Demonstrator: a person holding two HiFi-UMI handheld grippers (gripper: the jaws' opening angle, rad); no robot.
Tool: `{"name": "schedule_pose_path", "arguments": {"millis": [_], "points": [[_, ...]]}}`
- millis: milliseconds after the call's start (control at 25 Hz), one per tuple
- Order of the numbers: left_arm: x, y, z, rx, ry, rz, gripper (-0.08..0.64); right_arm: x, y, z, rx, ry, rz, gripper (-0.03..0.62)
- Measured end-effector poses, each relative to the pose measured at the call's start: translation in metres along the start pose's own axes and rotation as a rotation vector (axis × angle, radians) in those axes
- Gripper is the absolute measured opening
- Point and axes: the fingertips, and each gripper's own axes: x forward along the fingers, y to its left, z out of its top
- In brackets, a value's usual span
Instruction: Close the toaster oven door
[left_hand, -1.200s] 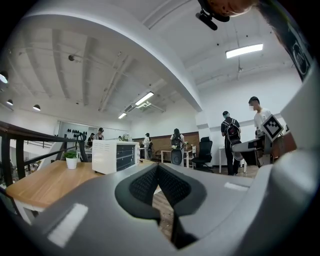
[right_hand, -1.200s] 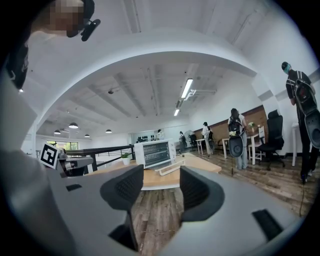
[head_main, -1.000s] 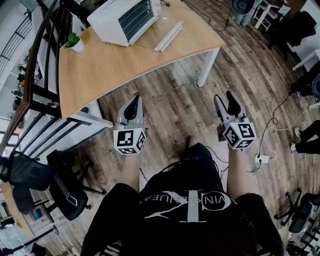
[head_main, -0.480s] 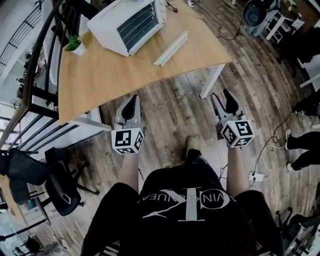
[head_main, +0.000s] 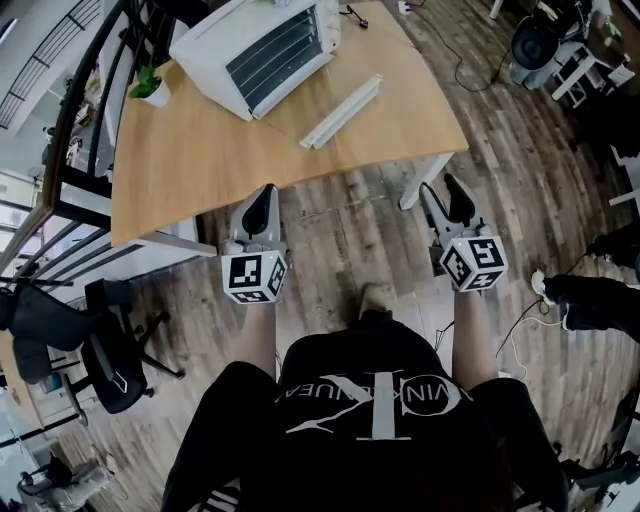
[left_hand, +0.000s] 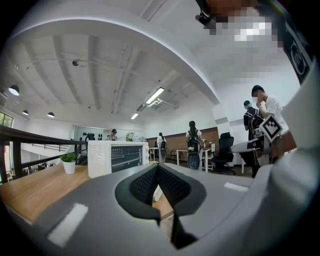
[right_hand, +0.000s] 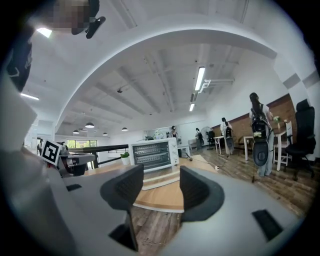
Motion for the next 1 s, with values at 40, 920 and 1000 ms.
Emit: {"name": "schedule_pose_path", "arguments": {"millis": [40,920,1000], "points": [[0.006,-0.002,0.000,0.001,0.000,0.008,0.011,0.004,-0.007,0.000,-0.003,0.002,0.009,0.195],[0.076,-0.027,-0.014,0.016,0.034,0.078,0.011,0.066,-0.077,-0.010,0.011,0.036,0.116,0.195],[0.085,-0.020,-0.014,0.020,0.032,0.086,0.011,0.079,-0.078,-0.010,0.005,0.038,0.131,0.195]]}}
